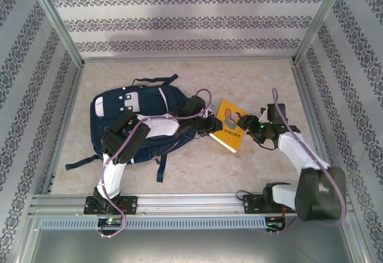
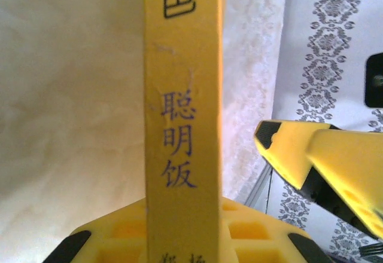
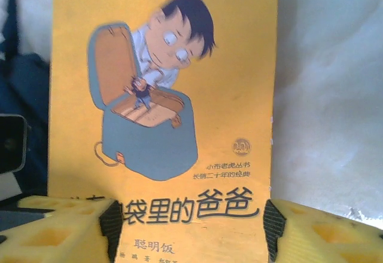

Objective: Pack the student bag

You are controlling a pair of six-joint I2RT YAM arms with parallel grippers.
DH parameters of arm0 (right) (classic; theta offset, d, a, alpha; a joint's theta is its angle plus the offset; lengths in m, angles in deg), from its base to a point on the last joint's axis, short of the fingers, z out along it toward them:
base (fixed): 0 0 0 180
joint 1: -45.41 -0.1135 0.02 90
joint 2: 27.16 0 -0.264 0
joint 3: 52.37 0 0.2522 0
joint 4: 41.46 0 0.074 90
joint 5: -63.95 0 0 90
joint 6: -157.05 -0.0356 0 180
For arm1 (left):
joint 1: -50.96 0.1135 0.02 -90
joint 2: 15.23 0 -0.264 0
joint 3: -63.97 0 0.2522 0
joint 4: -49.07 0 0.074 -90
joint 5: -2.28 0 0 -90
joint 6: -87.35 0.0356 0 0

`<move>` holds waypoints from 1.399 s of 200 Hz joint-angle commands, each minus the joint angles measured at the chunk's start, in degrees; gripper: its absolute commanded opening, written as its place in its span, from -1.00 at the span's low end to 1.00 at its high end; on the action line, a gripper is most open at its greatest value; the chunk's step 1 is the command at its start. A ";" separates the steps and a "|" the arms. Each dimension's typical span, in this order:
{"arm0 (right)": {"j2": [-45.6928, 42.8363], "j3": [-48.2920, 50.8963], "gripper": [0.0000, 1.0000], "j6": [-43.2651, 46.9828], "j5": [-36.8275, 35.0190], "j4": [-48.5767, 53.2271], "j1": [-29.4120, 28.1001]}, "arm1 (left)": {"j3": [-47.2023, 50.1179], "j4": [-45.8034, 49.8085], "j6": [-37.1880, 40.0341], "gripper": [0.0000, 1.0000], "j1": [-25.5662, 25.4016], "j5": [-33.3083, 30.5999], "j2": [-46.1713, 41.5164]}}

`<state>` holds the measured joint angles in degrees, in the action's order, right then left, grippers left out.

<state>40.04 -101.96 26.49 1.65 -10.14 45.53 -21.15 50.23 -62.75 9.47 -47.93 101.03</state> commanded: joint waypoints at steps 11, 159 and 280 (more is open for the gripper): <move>-10.89 -2.14 0.48 -1.61 -1.21 4.02 -0.65 | -0.73 2.27 9.50 -1.00 0.49 -2.00 -14.34; -22.53 0.33 0.14 -28.12 14.69 -34.88 -8.98 | 11.54 -8.96 10.00 -1.00 0.30 2.66 -36.80; -25.35 -7.59 -0.97 -8.88 23.80 -14.69 -9.59 | 8.85 0.03 14.38 0.27 3.13 12.78 -39.36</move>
<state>16.48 -106.90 11.15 18.79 -25.96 36.89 -9.54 50.40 -51.19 10.82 -41.11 63.64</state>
